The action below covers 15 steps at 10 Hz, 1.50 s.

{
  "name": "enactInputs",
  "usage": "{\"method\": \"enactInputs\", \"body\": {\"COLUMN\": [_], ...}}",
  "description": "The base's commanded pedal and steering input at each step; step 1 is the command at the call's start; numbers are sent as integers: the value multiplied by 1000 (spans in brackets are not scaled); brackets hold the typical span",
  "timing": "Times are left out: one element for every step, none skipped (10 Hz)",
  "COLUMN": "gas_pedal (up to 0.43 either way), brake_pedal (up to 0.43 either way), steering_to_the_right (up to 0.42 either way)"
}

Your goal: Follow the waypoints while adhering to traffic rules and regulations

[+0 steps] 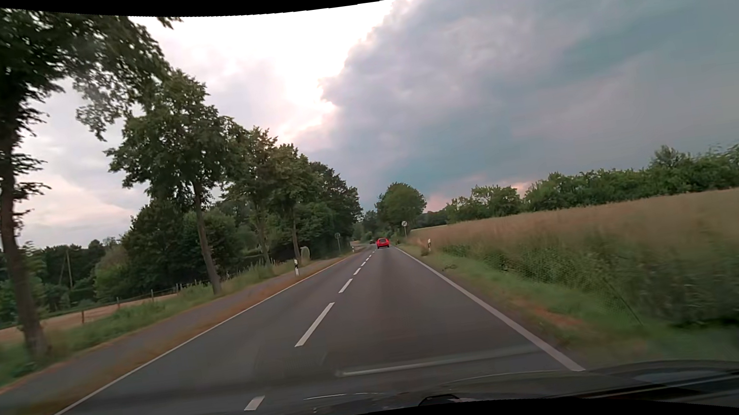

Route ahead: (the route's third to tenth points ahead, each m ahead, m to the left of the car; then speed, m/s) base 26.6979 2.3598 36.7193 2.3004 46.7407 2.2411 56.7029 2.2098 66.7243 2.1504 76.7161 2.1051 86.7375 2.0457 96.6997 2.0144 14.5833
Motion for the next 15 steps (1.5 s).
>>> {"method": "enactInputs", "body": {"gas_pedal": [169,169,169,177,177,177,177,189,209,228,248,248,260,268,287], "brake_pedal": [0,0,0,0,0,0,0,0,0,0,0,0,0,0,0], "steering_to_the_right": [-2,-2,-3,-2,-2,-2,-2,-2,-2,-2,-2,-2,-1,-1,-1]}}
